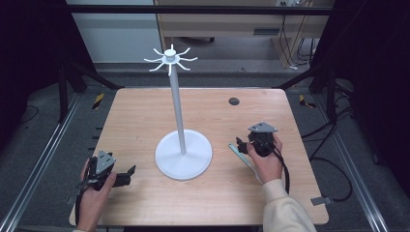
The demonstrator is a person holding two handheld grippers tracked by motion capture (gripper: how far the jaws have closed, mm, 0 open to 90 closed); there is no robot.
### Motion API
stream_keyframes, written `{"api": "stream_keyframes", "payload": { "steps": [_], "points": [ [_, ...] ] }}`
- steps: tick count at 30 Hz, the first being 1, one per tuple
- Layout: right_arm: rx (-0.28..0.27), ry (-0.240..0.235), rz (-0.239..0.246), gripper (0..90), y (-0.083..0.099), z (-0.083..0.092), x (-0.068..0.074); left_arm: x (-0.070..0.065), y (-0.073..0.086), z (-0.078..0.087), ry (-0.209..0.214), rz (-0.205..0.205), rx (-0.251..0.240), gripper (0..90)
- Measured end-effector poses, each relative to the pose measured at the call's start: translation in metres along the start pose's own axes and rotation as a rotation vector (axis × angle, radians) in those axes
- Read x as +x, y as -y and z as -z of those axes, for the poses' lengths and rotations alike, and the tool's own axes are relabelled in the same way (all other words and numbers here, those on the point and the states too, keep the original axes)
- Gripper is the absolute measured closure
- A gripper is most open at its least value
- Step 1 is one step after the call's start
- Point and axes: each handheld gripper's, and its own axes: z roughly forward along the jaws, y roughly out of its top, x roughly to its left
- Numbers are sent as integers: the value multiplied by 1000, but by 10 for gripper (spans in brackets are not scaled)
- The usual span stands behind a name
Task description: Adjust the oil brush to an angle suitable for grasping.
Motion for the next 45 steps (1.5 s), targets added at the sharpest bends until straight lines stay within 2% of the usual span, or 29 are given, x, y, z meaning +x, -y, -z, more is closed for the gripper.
{"api": "stream_keyframes", "payload": {
  "steps": [1,2,3,7,9,13,15,16,17,22,24,27,28,30,33,36,37,39,45],
  "points": [
    [1,-56,37,246,-5,-1,13,0,0,0,0,0,0,29],
    [4,-80,51,265,-7,-1,19,0,0,0,1,1,-1,29],
    [4,-80,51,265,-7,-1,19,0,0,1,1,2,-3,29],
    [9,-188,105,292,-14,-3,38,0,0,1,2,1,-3,29],
    [29,-216,124,297,-16,-5,46,-1,0,0,2,0,-3,29],
    [43,-236,154,345,-20,-10,54,-1,0,0,3,-2,-3,29],
    [51,-239,160,357,-21,-11,55,-1,0,0,3,-2,-2,29],
    [58,-237,190,446,-21,-13,58,-1,0,0,3,-2,-4,29],
    [58,-237,190,446,-21,-13,58,-1,0,0,4,-2,-3,29],
    [95,-256,244,682,-19,-23,63,-1,0,0,5,-4,0,29],
    [138,-251,252,793,-17,-32,62,-1,0,0,6,-5,-1,29],
    [169,-250,247,846,-15,-38,59,-1,0,0,6,-5,-1,29],
    [201,-238,238,885,-14,-43,55,-1,0,0,7,-4,-2,29],
    [211,-233,237,898,-14,-45,53,-1,0,0,7,-4,-1,29],
    [243,-193,220,900,-15,-52,42,-1,0,0,9,-4,-2,28],
    [257,-197,210,900,-13,-56,39,-1,0,0,9,-6,1,28],
    [284,-190,209,900,-10,-59,37,-1,0,0,9,-9,1,28],
    [303,-182,208,900,-8,-62,36,-2,0,0,10,-9,0,28],
    [332,-171,204,900,-5,-65,34,-3,-1,-1,13,-17,4,28]
  ]
}}
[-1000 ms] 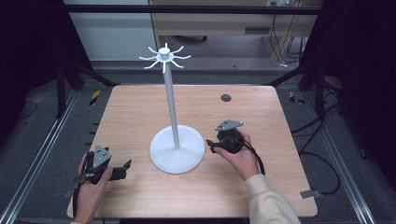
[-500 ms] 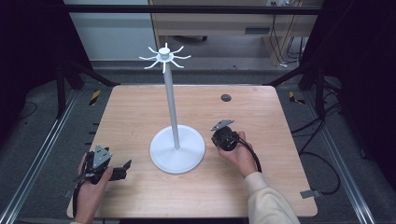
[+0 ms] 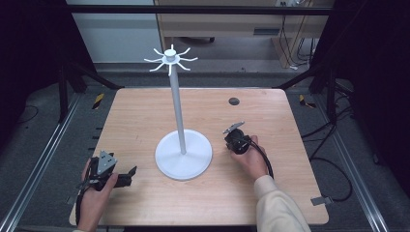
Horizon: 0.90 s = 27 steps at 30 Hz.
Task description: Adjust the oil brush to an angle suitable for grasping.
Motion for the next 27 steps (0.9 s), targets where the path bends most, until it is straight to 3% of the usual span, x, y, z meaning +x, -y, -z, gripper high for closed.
{"api": "stream_keyframes", "payload": {
  "steps": [10,15,19,25,27],
  "points": [
    [27,8,1,900,1,-3,0,-1,0,0,3,-2,1,28],
    [27,49,-27,900,1,-1,-5,-1,0,0,2,-6,3,27],
    [45,112,-54,900,3,0,-12,-2,0,-1,4,-13,6,28],
    [-17,75,-57,900,-1,7,-9,-2,0,-1,3,-11,5,28],
    [-8,54,-26,900,-3,4,-3,-2,0,0,2,-12,4,28]
  ]
}}
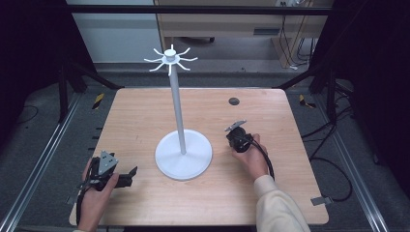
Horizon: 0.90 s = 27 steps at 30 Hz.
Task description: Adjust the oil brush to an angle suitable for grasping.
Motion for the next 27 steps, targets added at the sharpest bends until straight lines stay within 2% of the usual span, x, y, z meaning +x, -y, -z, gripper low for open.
{"api": "stream_keyframes", "payload": {
  "steps": [8,12,15,16,18,22,27],
  "points": [
    [46,5,20,900,2,-7,2,0,0,0,3,-2,2,27],
    [47,4,21,900,2,-7,2,-1,0,-1,4,-3,3,28],
    [57,26,40,900,2,-7,5,-1,0,0,3,-3,3,27],
    [65,48,48,900,2,-8,5,-1,0,0,3,-3,3,28],
    [68,54,50,900,2,-8,5,-1,0,0,4,-2,2,28],
    [82,94,34,900,3,-7,-1,-1,0,0,4,-3,2,28],
    [84,111,-27,900,7,-4,-12,-1,0,0,7,-5,2,28]
  ]
}}
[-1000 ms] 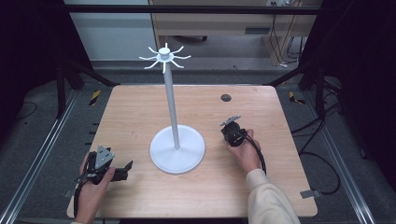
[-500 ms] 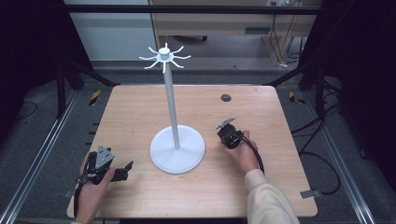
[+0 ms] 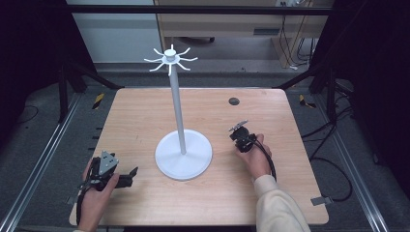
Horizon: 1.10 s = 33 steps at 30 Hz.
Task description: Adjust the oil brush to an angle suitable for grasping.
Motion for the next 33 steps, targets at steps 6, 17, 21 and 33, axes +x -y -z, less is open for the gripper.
{"api": "stream_keyframes", "payload": {
  "steps": [6,17,21,33],
  "points": [
    [-25,-25,-58,900,6,2,-12,0,0,0,-2,-1,0,27],
    [0,-123,-163,816,13,30,-21,-1,2,2,-9,11,8,27],
    [24,-146,-202,737,20,41,-20,-4,4,5,-13,17,7,27],
    [213,-127,-227,684,30,50,-12,-26,-2,3,57,-55,-10,29]
  ]
}}
